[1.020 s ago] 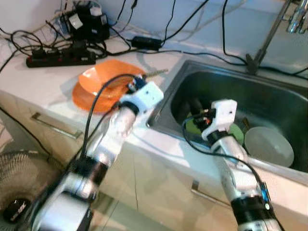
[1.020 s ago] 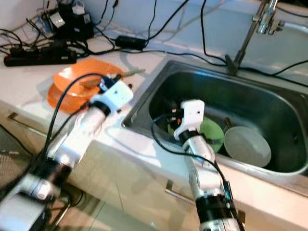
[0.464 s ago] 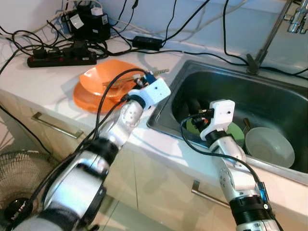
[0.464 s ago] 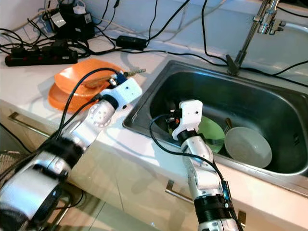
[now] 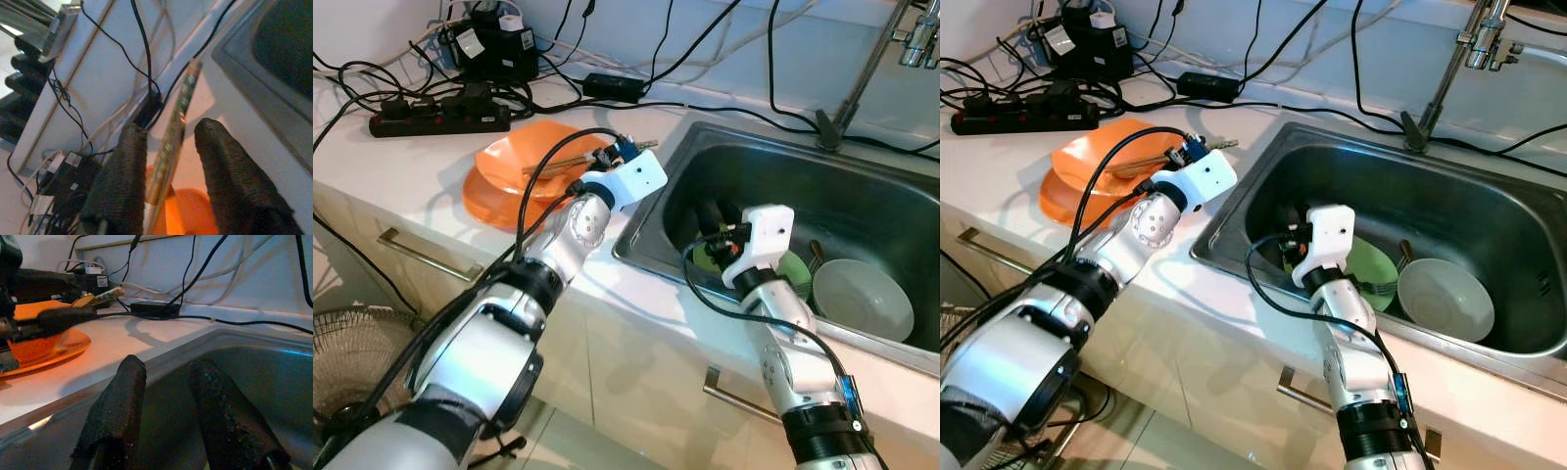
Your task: Kitchen organization
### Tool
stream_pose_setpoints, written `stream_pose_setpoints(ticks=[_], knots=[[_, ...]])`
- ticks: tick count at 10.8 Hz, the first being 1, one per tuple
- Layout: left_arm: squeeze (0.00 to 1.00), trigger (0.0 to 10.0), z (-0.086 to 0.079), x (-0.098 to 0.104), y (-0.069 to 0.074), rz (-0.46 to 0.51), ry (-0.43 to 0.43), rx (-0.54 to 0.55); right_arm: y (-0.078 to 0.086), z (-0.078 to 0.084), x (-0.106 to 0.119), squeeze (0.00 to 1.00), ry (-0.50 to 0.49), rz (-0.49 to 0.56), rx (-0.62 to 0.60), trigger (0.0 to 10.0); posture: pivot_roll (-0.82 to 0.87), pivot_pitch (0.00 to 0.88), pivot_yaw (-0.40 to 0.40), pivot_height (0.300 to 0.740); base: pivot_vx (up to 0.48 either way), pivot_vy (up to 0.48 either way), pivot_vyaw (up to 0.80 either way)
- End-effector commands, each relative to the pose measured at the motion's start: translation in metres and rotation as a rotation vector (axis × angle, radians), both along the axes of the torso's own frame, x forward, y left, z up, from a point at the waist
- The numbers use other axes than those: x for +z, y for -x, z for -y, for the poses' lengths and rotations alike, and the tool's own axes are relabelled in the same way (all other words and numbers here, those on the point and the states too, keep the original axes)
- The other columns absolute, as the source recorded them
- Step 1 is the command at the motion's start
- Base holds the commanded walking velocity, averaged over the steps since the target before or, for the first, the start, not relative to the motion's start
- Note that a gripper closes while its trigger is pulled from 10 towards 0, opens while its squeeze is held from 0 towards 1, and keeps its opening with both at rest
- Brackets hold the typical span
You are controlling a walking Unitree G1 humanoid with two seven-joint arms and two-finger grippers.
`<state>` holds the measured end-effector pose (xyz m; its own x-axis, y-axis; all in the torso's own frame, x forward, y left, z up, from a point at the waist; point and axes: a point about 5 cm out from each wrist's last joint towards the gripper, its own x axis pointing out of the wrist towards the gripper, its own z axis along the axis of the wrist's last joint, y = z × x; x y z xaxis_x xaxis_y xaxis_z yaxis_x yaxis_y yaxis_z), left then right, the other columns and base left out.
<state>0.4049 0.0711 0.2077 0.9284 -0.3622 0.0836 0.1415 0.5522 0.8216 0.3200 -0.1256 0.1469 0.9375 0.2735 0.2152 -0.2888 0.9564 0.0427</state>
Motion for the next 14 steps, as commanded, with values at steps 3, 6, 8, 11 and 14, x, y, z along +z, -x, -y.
stream_pose_setpoints(ticks=[3,6,8,11,14], knots=[[0.0,0.0,0.007,0.005,0.0,0.026,0.004,-0.017,0.002,0.002,0.001,0.0,0.005,-0.004,-0.014,10.0,0.06,0.056,-0.009,0.74,0.0,0.0,0.0],[0.0,0.0,0.008,0.005,0.0,0.028,0.005,-0.022,0.002,0.0,0.001,0.0,0.001,-0.011,-0.012,10.0,0.07,0.055,-0.008,0.74,0.0,0.0,0.0],[0.0,0.0,0.009,0.006,0.0,0.036,0.012,-0.028,0.002,-0.001,0.0,0.0,0.0,-0.014,-0.013,10.0,0.07,0.055,-0.009,0.74,0.0,0.0,0.0],[0.0,0.0,0.009,0.012,-0.001,0.058,0.025,-0.03,0.002,0.0,0.0,0.0,0.0,-0.016,-0.017,10.0,0.07,0.057,-0.011,0.74,0.0,0.0,0.0],[0.0,10.0,0.017,0.028,0.004,-0.012,0.317,-0.138,0.002,-0.002,0.0,0.0,-0.002,-0.019,-0.013,10.0,0.08,0.06,-0.014,0.74,0.0,0.0,0.0]])
